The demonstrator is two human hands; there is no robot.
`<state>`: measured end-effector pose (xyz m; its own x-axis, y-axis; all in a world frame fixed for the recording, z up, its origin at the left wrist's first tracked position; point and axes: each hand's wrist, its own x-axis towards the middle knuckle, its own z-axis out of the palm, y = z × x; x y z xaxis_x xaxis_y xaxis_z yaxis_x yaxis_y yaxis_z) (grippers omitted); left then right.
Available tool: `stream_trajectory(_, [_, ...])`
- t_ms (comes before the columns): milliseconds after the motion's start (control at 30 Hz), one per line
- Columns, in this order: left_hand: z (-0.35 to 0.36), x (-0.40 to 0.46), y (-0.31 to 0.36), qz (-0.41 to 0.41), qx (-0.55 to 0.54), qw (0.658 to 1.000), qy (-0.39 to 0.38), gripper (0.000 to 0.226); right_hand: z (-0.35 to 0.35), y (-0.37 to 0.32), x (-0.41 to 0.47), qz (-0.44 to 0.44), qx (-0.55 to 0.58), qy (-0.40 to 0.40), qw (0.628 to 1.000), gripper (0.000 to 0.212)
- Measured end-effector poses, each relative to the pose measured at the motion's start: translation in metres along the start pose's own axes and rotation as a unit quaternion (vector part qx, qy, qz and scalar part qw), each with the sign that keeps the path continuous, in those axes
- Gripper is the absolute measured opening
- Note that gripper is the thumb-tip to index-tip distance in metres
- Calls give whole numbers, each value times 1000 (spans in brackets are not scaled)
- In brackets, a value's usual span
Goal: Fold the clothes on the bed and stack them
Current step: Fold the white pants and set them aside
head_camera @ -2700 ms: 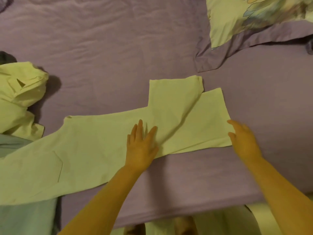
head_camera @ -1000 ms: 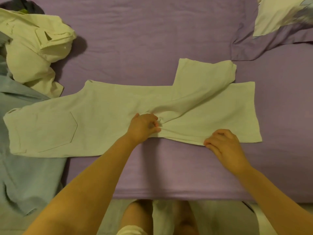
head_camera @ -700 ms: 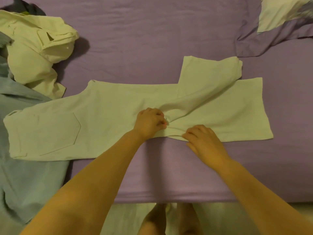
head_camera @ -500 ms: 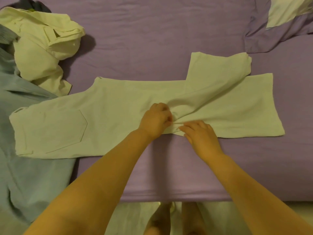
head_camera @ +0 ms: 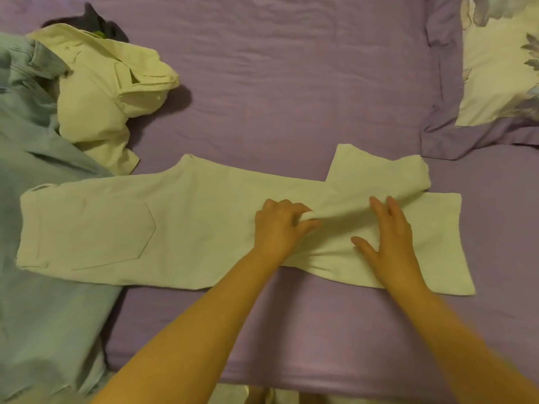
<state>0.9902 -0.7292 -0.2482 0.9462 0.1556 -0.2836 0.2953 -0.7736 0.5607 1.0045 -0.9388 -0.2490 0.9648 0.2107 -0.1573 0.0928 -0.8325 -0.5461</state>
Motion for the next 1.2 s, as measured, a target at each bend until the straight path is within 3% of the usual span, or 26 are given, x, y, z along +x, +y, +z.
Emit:
stream_trajectory(67, [-16,-15,-4,28,-94,995,18,29,-8,-11,24,-13,0,-3,1000,67])
stream_trajectory(200, [-63,-41,-7,0,-261,964,53,8,-15,-54,59,-97,66,-32,993,21])
stream_trajectory(333, [-129,-63,-25,-80,-404,897,160,8,-12,-138,62,-127,179,-97,971,10])
stream_trajectory(500, [-202,-88,-71,-106,-425,861,258,8,28,-242,58,-164,260,-155,939,14])
stream_trajectory(700, [-250,-117,-153,-145,-376,830,387,7,105,-335,27,-149,351,-235,894,19])
stream_trajectory(767, [-256,-120,-183,-155,-341,835,403,7,144,-351,13,-185,256,-271,909,33])
stream_trajectory(833, [-253,-118,-210,-168,-312,852,387,8,185,-353,1,-253,77,-283,922,44])
stream_trajectory(900, [-242,-113,-233,-184,-276,880,339,15,211,-345,-7,-285,-31,-312,906,50])
stream_trajectory(1033, [-216,-104,-278,-230,-159,933,225,43,223,-312,-16,-339,-75,-342,873,61])
stream_trajectory(1100, [-204,-105,-288,-260,-32,949,174,59,209,-282,-15,-349,-102,-318,876,60])
stream_trajectory(1167, [-191,-109,-275,-280,133,934,180,69,188,-240,-14,-328,-92,-293,894,56])
stream_trajectory(1200, [-185,-111,-261,-250,194,926,206,69,176,-217,-16,-308,-73,-270,909,53])
